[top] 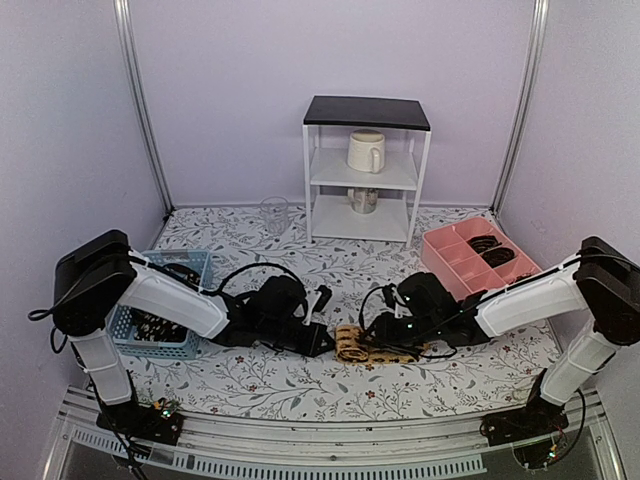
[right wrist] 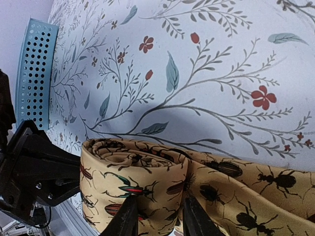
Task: Roll the ties
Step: Roll the tie at the center of the board.
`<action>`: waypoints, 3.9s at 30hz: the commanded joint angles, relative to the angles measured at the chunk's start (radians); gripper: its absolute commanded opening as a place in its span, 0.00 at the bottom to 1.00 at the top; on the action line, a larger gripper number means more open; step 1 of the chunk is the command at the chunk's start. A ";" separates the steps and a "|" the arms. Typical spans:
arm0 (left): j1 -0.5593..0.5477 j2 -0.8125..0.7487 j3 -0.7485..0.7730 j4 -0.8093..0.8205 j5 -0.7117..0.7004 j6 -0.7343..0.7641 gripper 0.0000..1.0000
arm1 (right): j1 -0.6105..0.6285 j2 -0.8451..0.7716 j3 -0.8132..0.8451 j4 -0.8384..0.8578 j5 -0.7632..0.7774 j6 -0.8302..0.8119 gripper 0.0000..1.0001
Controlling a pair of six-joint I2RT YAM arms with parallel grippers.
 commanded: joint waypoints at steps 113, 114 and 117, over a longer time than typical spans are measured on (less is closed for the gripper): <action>-0.042 0.313 0.450 -0.086 0.201 0.940 0.96 | -0.196 -0.251 -0.327 0.174 -0.109 0.008 0.36; -0.041 0.316 0.456 -0.086 0.207 0.946 0.96 | -0.196 -0.252 -0.326 0.173 -0.109 0.008 0.36; -0.037 0.328 0.469 -0.096 0.245 0.964 0.93 | -0.196 -0.251 -0.326 0.174 -0.107 0.008 0.36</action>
